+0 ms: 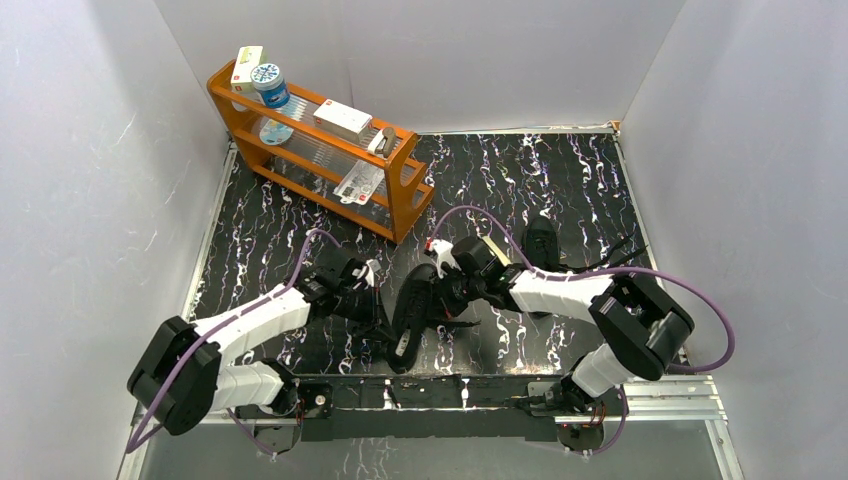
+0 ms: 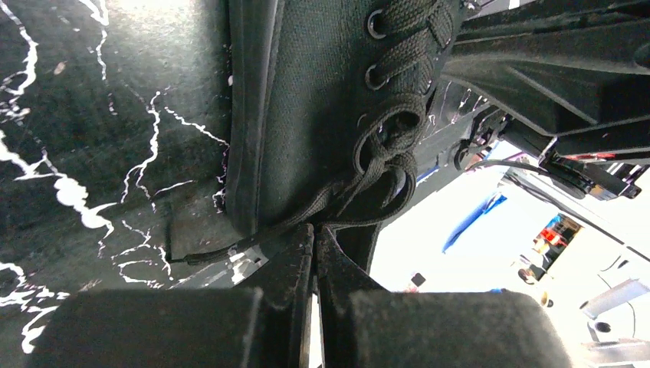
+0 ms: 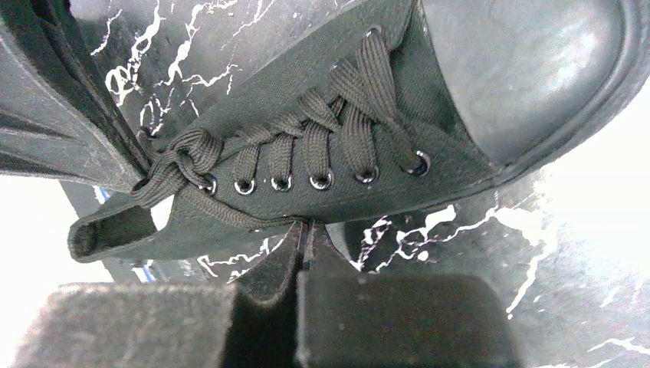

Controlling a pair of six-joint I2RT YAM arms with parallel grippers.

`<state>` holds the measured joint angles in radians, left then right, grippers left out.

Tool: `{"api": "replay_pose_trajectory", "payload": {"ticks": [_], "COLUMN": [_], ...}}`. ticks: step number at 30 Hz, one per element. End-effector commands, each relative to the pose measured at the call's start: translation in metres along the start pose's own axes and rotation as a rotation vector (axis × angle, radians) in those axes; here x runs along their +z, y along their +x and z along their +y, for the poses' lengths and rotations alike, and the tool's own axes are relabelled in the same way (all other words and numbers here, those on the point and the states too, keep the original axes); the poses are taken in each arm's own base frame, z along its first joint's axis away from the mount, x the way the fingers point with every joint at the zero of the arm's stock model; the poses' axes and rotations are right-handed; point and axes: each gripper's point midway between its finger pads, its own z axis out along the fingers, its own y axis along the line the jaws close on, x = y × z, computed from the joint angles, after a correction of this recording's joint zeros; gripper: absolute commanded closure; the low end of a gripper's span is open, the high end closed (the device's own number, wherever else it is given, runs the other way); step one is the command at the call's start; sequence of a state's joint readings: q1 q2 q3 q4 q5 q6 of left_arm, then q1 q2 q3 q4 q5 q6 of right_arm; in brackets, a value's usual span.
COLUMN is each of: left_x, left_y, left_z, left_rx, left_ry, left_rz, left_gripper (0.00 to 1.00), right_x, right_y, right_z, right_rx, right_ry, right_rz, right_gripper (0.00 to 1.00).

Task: Tie the shoes
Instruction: Cross the shoelace with the shoelace.

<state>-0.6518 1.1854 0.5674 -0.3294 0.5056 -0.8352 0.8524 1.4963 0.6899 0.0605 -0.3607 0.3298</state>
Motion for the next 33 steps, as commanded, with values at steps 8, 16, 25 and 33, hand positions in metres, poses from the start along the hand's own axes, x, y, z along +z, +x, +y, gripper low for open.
{"api": "replay_pose_trajectory", "payload": {"ticks": [8, 16, 25, 33], "left_x": [0.011, 0.003, -0.024, -0.027], "left_y": [-0.006, 0.002, 0.007, 0.004], "left_z": [-0.024, -0.023, -0.024, -0.025], "left_rx": [-0.043, -0.031, 0.048, 0.095], "left_ry": [0.115, 0.121, 0.068, 0.034], "left_rz": [0.036, 0.036, 0.005, 0.028], "left_gripper": [1.00, 1.00, 1.00, 1.00], "right_x": [0.010, 0.007, -0.027, -0.018], "right_y": [-0.049, -0.064, -0.043, -0.009], "right_z": [-0.032, -0.029, 0.047, 0.072], "right_rx": [-0.340, -0.310, -0.142, -0.092], "right_ry": [-0.019, -0.056, -0.202, -0.260], "right_rz": [-0.076, -0.050, 0.021, 0.090], "right_gripper": [1.00, 1.00, 1.00, 1.00]}}
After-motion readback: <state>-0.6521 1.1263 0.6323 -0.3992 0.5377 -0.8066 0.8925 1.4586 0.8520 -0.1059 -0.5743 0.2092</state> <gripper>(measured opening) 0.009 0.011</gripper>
